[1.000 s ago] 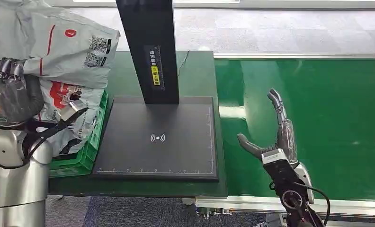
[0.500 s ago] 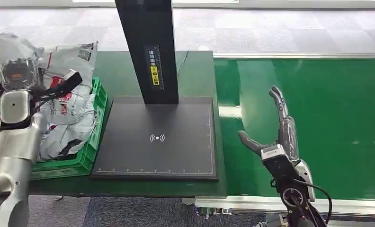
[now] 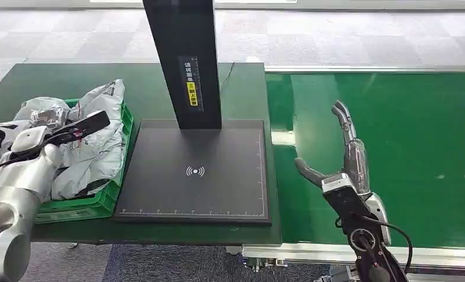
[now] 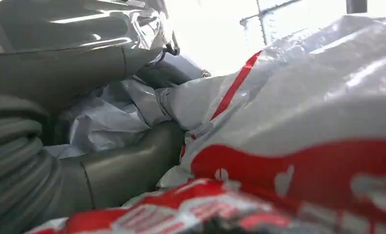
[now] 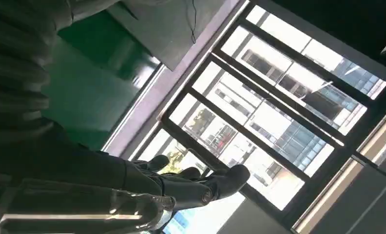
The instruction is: Moved the parcel from conveyor to table for the left to box.
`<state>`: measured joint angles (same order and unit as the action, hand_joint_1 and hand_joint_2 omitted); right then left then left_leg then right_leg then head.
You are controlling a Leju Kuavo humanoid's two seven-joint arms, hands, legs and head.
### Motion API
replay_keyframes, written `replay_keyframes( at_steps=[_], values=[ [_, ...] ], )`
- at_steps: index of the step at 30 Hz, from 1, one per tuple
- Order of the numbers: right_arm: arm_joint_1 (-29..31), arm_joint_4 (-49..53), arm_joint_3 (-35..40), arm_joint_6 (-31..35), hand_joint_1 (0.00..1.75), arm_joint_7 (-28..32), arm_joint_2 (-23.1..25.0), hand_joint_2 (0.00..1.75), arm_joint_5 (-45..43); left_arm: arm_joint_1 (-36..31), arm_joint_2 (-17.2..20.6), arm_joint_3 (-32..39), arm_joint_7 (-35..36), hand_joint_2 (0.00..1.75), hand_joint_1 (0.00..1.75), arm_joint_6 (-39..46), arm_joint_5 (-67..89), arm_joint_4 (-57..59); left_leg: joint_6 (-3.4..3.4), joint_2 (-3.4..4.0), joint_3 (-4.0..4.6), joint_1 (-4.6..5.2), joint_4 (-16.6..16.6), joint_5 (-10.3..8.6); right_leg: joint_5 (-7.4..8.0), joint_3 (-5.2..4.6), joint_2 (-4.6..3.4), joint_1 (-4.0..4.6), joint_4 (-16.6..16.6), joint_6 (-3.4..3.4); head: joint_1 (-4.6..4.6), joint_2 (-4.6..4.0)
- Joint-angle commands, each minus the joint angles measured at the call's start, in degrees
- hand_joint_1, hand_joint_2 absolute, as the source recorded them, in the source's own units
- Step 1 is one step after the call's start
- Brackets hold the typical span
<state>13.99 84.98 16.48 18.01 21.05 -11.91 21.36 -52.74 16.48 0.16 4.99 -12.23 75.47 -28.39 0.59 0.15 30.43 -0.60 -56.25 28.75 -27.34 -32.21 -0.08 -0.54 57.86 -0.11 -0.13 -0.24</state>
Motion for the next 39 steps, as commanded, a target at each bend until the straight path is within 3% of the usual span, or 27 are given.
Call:
replay_keyframes(
  at_steps=[1,8,12,14,15,16,18,19,20,21,22,31,36,38,39],
  values=[
    [2.2,-4.8,1.0,-0.3,0.0,0.5,-0.2,1.75,-1.1,-0.3,-2.7,-9.5,-11.1,1.75,1.75,-10.8,-5.4,6.1,-0.03,-0.16,-0.04,0.03,0.1,-0.08,0.04,0.08,0.15,-0.02,-0.1,-0.01,0.0,0.0],
    [2.9,-5.3,1.8,-0.8,0.0,0.9,-0.1,1.75,-1.3,0.4,-2.8,-15.3,-18.4,1.75,1.75,-22.8,-11.5,7.1,-0.07,-0.55,-0.11,0.08,0.1,-0.09,0.0,0.25,0.51,-0.09,-0.1,-0.04,0.0,0.02],
    [3.4,-5.9,2.2,-0.9,0.0,0.9,-0.1,1.75,-1.3,1.4,-3.3,-17.2,-16.0,1.75,1.75,-22.0,-11.9,8.6,-0.09,-0.56,-0.22,0.15,0.2,-0.15,0.04,0.38,0.52,-0.23,-0.2,-0.07,0.02,0.02],
    [3.2,-5.2,2.5,-0.9,0.0,1.0,-0.3,1.75,-1.4,1.4,-3.9,-18.3,-9.0,1.75,1.75,-20.0,-11.2,10.5,-0.13,-0.74,-0.21,0.21,0.2,-0.18,0.02,0.42,0.68,-0.29,-0.2,-0.1,0.0,0.0],
    [3.1,-5.0,2.5,-0.9,0.0,1.0,-0.3,1.75,-1.4,1.5,-4.0,-18.3,-8.6,1.75,1.75,-19.5,-11.3,10.7,-0.14,-0.8,-0.22,0.22,0.2,-0.16,-0.02,0.45,0.76,-0.31,-0.2,-0.11,0.0,0.02],
    [1.6,-3.5,1.9,-0.4,0.0,0.7,-0.5,1.75,-1.6,1.5,-4.0,-22.2,2.3,1.75,1.75,-9.4,-6.0,10.9,-0.16,-0.77,-0.25,0.24,0.3,-0.24,0.06,0.48,0.75,-0.31,-0.3,-0.12,0.0,0.02],
    [1.2,-3.1,1.8,-0.4,0.0,0.7,-0.6,1.75,-1.5,1.5,-3.9,-22.2,3.7,1.75,1.75,-7.9,-5.8,11.4,-0.15,-0.85,-0.3,0.34,0.2,-0.14,-0.09,0.57,0.82,-0.43,-0.1,-0.16,0.0,0.02],
    [1.3,-2.9,1.9,-0.5,0.0,0.7,-0.5,1.75,-1.6,1.9,-3.2,-20.9,5.3,1.75,0.35,-5.8,-6.9,11.7,-0.15,-0.81,-0.3,0.35,0.3,-0.24,0.03,0.55,0.79,-0.43,-0.3,-0.15,0.02,0.02],
    [1.8,-3.1,2.1,-0.7,0.0,0.7,-0.4,1.75,-1.7,2.2,-2.6,-20.8,5.4,1.75,0.12,-5.1,-7.0,11.8,-0.15,-0.71,-0.29,0.34,0.2,-0.17,-0.01,0.51,0.71,-0.41,-0.2,-0.14,-0.02,0.02],
    [2.2,-3.5,2.3,-0.7,0.0,0.7,-0.3,1.75,-1.7,2.3,-2.1,-20.8,4.9,1.75,0.12,-4.9,-7.0,11.9,-0.15,-0.62,-0.27,0.36,0.1,-0.14,-0.02,0.46,0.63,-0.42,-0.1,-0.14,-0.02,0.02],
    [2.8,-3.9,2.6,-0.9,0.0,0.7,-0.3,1.75,-1.8,2.6,-1.4,-20.9,5.8,1.75,0.0,-2.9,-6.8,11.6,-0.14,-0.49,-0.26,0.38,0.2,-0.22,0.1,0.41,0.51,-0.39,-0.2,-0.11,-0.02,0.02],
    [5.5,-6.5,4.1,-1.7,0.0,0.6,0.3,1.75,-2.1,4.2,-0.3,-18.8,5.9,1.75,0.0,1.2,-8.7,11.2,-0.11,-0.33,-0.51,0.35,0.3,-0.2,0.06,0.5,0.28,-0.37,0.0,-0.13,0.0,0.02],
    [3.1,-3.8,3.3,-1.5,0.0,0.2,-0.2,1.75,-2.4,3.7,-2.8,-13.6,9.0,1.75,0.0,17.1,-12.5,9.4,-0.12,-0.3,-0.46,0.3,0.2,-0.23,0.09,0.46,0.26,-0.32,0.0,-0.13,0.02,0.02],
    [1.7,-2.2,2.8,-1.5,0.0,-0.1,-0.3,1.75,-2.0,4.8,-3.7,-8.9,5.8,1.75,0.0,26.6,-17.1,7.8,-0.12,-0.45,-0.49,0.3,0.2,-0.18,-0.02,0.52,0.4,-0.32,0.0,-0.13,-0.02,0.02],
    [1.5,-2.2,2.8,-1.4,0.0,-0.1,-0.3,1.75,-2.0,4.8,-3.8,-8.9,5.8,1.75,0.0,26.6,-17.1,7.8,-0.12,-0.41,-0.38,0.26,0.2,-0.26,0.09,0.42,0.37,-0.28,0.0,-0.12,0.02,0.02]
  ],
)
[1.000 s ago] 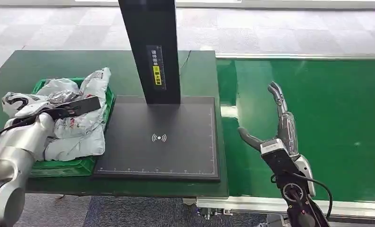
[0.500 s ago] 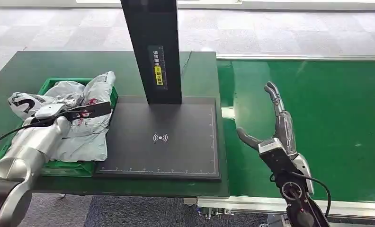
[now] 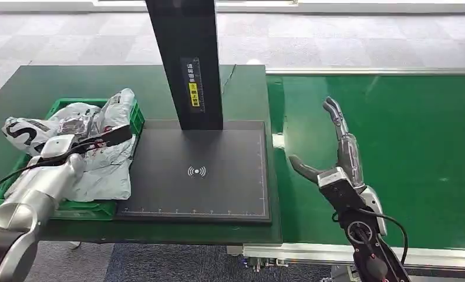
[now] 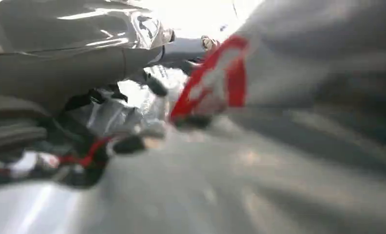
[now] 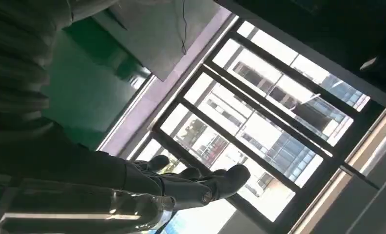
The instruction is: Moved the parcel from conveyor to table for the left to box.
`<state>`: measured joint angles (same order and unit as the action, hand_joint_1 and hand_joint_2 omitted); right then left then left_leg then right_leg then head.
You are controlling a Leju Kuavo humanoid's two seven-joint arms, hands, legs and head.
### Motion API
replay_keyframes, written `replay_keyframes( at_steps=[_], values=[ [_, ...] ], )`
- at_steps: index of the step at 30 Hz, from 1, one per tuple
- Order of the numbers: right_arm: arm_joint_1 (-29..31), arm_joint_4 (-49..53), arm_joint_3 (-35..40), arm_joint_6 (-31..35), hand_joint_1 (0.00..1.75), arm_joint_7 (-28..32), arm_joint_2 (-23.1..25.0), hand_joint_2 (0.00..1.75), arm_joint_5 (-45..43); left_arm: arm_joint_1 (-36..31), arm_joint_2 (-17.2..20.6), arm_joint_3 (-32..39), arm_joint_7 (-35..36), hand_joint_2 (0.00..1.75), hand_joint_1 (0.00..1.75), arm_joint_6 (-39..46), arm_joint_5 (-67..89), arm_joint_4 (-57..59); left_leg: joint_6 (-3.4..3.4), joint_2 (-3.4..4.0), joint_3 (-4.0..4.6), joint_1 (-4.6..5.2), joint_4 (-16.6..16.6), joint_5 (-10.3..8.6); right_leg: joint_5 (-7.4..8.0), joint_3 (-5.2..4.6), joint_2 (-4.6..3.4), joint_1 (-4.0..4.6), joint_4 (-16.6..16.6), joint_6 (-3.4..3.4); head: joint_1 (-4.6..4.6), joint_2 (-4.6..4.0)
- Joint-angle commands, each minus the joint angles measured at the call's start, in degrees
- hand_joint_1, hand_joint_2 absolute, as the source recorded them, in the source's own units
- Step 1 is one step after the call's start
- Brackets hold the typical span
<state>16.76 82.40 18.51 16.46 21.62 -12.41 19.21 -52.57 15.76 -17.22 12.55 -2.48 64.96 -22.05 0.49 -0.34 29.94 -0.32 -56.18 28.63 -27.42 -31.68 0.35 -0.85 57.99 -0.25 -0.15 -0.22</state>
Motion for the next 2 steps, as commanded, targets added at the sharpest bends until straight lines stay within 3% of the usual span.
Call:
replay_keyframes(
  at_steps=[1,2],
  values=[
    [-1.7,1.0,0.6,0.2,0.0,-0.7,0.2,1.75,0.3,5.5,-3.4,10.7,-4.4,1.75,0.0,21.9,-8.9,-0.1,-0.01,0.02,0.12,-0.02,0.1,-0.08,0.1,-0.12,-0.02,0.02,-0.1,0.01,0.02,-0.02],
    [-2.1,1.3,0.5,0.2,0.0,-0.8,0.2,1.75,0.3,6.1,-3.5,11.8,-6.4,1.75,0.0,24.7,-10.2,-0.7,-0.01,-0.02,0.1,-0.01,0.0,-0.05,0.05,-0.09,0.02,0.01,0.0,0.01,0.0,0.0]
  ],
)
